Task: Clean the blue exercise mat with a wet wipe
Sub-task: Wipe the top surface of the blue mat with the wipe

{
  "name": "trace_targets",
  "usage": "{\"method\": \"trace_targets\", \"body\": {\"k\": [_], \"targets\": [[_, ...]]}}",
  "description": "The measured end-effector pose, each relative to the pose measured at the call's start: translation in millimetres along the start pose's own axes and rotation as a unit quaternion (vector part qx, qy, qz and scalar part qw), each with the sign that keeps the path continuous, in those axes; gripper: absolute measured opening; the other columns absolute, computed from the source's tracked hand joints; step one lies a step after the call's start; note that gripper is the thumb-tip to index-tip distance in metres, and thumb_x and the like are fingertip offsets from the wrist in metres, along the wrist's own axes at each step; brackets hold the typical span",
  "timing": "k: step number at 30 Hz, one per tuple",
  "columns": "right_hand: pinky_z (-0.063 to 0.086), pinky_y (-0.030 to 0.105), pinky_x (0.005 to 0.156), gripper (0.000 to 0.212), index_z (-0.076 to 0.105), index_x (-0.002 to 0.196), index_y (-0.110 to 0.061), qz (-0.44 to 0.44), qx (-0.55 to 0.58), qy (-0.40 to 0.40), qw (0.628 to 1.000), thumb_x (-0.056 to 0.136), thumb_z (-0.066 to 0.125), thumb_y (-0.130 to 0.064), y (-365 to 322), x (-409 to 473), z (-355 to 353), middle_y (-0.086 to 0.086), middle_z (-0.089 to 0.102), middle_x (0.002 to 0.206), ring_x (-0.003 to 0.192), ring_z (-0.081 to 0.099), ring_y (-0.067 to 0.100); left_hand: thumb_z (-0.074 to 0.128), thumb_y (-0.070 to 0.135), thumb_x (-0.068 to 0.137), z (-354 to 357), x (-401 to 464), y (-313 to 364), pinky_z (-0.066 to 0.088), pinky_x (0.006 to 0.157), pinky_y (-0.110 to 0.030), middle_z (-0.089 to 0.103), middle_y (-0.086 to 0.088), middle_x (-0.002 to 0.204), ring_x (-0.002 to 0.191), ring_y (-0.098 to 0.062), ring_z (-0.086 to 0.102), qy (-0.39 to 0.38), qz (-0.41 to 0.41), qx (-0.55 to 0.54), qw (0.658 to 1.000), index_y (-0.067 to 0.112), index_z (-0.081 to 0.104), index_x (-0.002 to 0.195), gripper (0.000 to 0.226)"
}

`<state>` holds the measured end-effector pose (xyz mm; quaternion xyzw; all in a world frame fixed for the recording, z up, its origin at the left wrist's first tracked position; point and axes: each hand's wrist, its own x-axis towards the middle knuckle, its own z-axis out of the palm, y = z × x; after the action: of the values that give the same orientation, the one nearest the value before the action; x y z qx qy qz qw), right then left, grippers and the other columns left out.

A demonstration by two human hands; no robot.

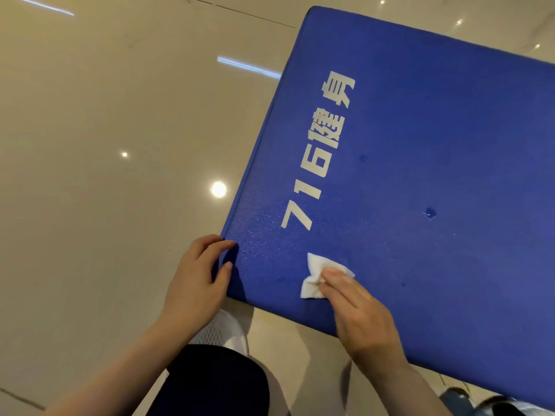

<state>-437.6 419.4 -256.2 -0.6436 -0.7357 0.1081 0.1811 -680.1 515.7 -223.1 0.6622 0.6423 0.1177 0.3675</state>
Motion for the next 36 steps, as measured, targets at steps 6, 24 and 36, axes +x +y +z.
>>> {"method": "trace_targets", "body": {"k": [6,24,36], "targets": [[0.043,0.042,0.099,0.047,0.071,0.105,0.007,0.163,-0.063,0.067,0.982,0.102,0.031,-0.017,-14.9,-35.3,4.1,0.019,0.070,0.111,0.102,0.069,0.033,0.059,0.006,0.092,1.2,2.8,2.8,0.044,0.102,-0.041,0.047,0.009,0.124,0.118,-0.019,0.050,-0.016,0.004,0.022,1.000,0.016,0.061,0.127,0.037],[0.056,0.030,0.059,0.014,0.073,0.091,-0.012,-0.122,0.007,-0.044,0.992,0.085,0.061,-0.010,36.9,81.0,-13.4,0.002,0.069,0.099,0.082,0.065,0.020,0.041,0.074,0.070,13.4,64.0,38.0,0.031,0.108,-0.041,0.032,-0.006,0.153,0.136,-0.026,0.032,-0.070,0.096,0.172,0.978,0.021,0.038,0.148,0.094],[0.048,0.013,0.060,0.016,0.068,0.097,-0.027,0.361,0.505,-0.111,0.776,0.097,0.056,-0.016,-1.5,111.4,-42.4,-0.012,0.068,0.082,0.068,0.062,-0.004,0.058,0.022,0.096,37.2,56.5,97.4,0.053,0.095,-0.038,0.070,0.006,0.112,0.105,-0.012,0.065,-0.152,-0.135,-0.298,0.933,0.032,0.064,0.110,0.018]]}}
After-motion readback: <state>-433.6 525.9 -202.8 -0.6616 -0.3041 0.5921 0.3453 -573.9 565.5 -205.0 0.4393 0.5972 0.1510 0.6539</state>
